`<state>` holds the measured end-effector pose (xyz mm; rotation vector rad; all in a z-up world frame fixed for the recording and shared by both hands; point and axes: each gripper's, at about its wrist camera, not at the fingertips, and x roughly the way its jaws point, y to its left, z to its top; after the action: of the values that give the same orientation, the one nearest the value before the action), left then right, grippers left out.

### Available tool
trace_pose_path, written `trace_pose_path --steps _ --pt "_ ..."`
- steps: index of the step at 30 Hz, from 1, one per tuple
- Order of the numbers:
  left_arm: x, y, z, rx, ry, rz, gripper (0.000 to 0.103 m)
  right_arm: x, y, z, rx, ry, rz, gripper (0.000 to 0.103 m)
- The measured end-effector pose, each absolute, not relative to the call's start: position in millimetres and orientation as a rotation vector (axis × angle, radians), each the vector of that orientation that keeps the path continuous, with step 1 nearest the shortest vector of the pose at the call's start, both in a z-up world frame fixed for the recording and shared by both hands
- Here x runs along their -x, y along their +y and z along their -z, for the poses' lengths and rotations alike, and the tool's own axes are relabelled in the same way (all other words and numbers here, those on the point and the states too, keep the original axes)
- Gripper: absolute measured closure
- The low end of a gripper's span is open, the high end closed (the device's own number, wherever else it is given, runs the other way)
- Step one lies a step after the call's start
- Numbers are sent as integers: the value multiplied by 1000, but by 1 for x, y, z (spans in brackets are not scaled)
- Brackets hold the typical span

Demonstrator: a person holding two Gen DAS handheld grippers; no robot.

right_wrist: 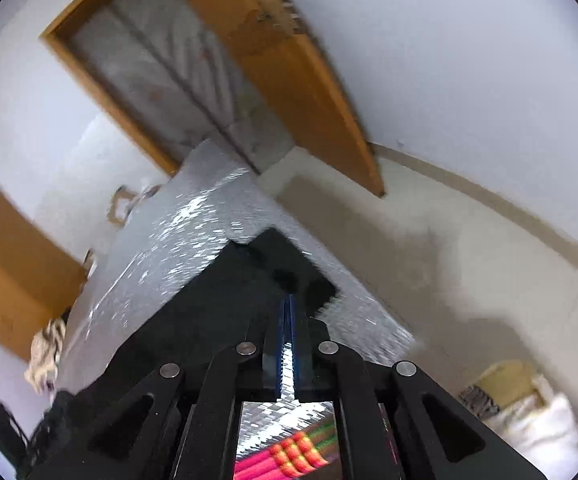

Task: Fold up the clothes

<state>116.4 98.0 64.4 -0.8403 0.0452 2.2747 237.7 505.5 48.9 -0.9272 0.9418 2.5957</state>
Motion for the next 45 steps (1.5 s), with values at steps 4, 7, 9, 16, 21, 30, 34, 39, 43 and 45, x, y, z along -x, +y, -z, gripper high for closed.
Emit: trace_pose_path --steps 4,7,9,16,21,30,34,39,43,45 --pt "-115 98 -64 838 39 -2275 82 -196 499 -52 997 778 -2734 66" --pt "-115 96 -64 837 30 -2285 82 -164 501 -38 1102 690 -2759 65" --pt "-114 94 -64 839 23 -2293 82 -146 503 -26 1170 630 -2746 65" --pt "-108 90 -60 858 8 -2296 82 -142 493 -26 1196 533 -2752 101" --pt "-107 93 -59 863 14 -2287 82 -163 497 -42 1121 554 -2751 101" --pt "-110 93 -56 877 23 -2290 82 -187 522 -35 1089 653 -2655 86" --pt "-109 92 -58 877 16 -2293 82 -201 525 -36 1056 692 -2667 74" --pt "-108 94 -54 889 21 -2276 82 -206 522 -31 1069 698 -2721 69" --pt "-110 95 -54 887 31 -2276 82 -206 521 -40 1017 650 -2728 69" --pt "-110 93 -54 886 28 -2284 82 -205 525 -49 974 644 -2743 68"
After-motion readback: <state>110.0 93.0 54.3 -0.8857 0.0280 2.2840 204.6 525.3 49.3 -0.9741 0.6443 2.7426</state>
